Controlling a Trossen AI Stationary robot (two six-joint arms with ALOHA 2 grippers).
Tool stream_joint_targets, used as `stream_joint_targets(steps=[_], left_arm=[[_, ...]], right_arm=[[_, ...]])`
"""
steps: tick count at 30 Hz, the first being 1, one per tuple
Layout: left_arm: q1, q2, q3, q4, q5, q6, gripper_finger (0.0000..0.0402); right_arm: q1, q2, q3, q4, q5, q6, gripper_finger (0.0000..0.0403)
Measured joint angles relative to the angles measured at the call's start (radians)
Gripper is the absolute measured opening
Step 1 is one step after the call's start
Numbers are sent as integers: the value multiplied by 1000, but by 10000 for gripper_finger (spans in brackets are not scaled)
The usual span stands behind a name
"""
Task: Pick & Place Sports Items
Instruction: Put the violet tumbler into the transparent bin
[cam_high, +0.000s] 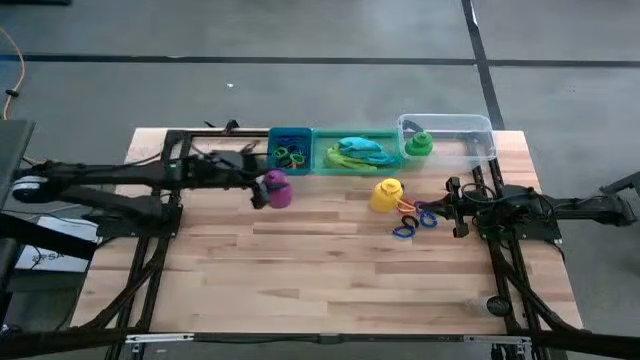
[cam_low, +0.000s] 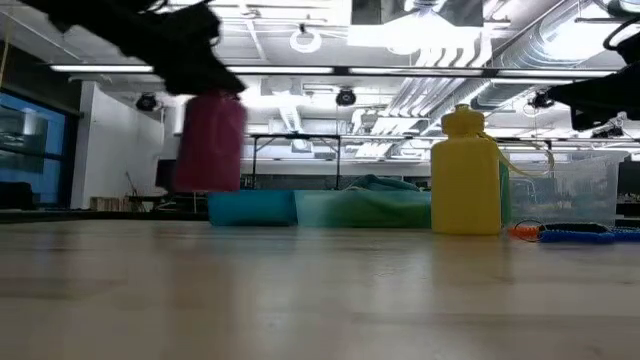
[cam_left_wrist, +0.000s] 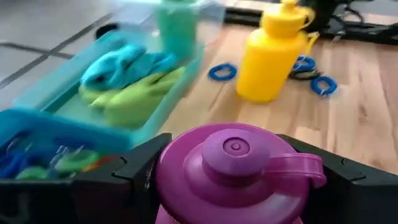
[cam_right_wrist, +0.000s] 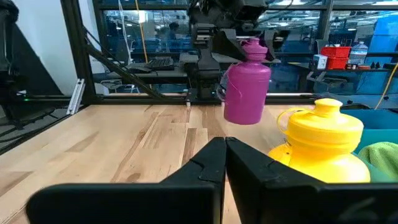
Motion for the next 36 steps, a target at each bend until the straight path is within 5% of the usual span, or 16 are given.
stream_joint_targets(steps=[10, 18, 36], left_arm=[[-85, 357, 173, 309, -1, 5, 206], [-136, 580, 350, 329, 0, 5, 206], [-216, 684, 402, 345, -19, -28, 206]], right_arm=[[0, 0, 0, 0, 0, 0, 0], [0, 0, 0, 0, 0, 0, 0], [0, 0, 0, 0, 0, 0, 0]])
